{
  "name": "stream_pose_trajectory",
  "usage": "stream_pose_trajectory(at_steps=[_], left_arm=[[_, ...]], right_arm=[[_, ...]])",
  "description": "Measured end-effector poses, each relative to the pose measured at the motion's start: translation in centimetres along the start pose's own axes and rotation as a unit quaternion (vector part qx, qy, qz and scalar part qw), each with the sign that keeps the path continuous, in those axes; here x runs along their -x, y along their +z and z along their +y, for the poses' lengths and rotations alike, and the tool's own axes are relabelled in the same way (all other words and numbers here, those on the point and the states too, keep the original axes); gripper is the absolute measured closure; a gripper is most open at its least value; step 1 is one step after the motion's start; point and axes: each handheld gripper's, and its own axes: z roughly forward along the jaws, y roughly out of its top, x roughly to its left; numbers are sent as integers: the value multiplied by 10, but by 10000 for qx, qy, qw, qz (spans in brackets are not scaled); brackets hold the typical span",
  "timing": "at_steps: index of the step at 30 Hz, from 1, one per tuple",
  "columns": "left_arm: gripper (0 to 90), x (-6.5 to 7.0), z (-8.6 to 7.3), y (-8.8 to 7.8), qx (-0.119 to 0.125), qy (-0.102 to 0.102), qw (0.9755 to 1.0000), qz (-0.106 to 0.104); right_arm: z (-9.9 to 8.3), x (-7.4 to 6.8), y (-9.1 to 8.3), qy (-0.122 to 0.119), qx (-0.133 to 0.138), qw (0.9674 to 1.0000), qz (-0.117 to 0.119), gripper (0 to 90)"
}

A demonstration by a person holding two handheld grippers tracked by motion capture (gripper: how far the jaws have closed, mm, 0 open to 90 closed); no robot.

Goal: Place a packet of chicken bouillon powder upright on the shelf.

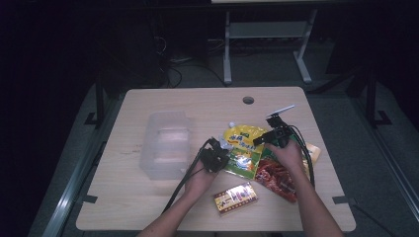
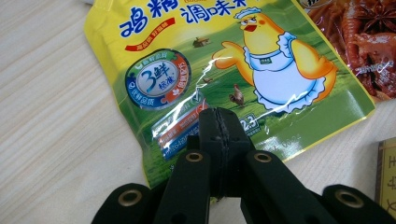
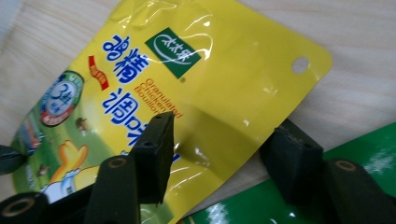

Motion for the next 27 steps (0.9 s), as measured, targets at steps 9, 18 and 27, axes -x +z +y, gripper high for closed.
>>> stream_pose_trajectory(at_steps=[9,18,27], left_arm=[[897,0,1,0,-14,60,10000,19],[896,0,1,1,-7,12,10000,-12],[896,0,2,2,-26,42,10000,12]], right_arm=[[2,-8,-1,-209,0,9992,351,565],[1,2,2,22,-106,9990,442,676],[0,6,2,123,-202,9978,612,757]])
